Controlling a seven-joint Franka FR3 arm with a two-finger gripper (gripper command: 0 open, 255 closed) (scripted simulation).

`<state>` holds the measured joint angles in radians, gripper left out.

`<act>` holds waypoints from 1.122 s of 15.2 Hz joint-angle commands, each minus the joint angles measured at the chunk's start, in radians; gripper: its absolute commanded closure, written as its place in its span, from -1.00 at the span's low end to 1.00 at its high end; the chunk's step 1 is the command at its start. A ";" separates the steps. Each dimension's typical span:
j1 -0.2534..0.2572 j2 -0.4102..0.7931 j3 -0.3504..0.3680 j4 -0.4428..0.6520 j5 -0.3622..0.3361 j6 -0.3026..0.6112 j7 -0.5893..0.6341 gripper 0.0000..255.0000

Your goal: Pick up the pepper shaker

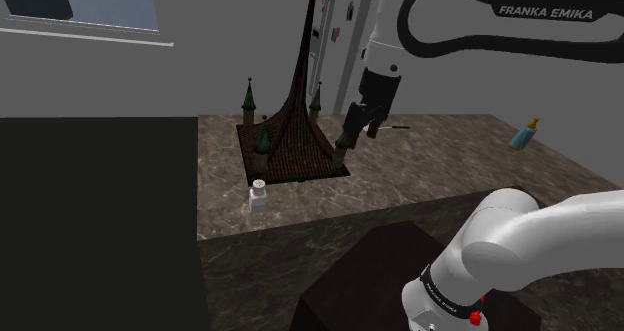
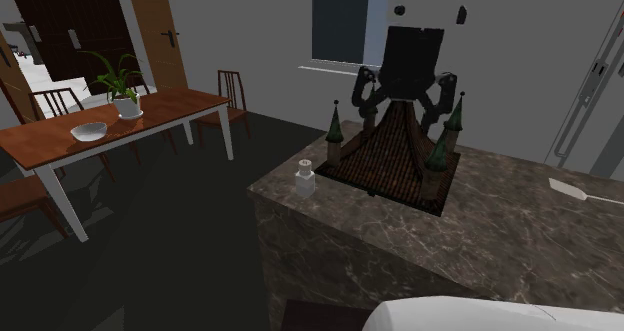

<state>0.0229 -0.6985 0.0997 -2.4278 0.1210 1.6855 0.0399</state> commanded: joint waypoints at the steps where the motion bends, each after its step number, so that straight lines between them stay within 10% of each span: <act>1: 0.007 0.044 0.046 -0.004 0.018 0.068 0.057 -1.00; 10: 0.003 0.294 0.232 0.027 0.017 0.350 0.302 -1.00; 17: -0.026 0.560 0.359 0.144 -0.119 0.519 0.549 -1.00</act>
<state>0.0022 -0.1888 0.4397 -2.3064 0.0335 2.1754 0.5434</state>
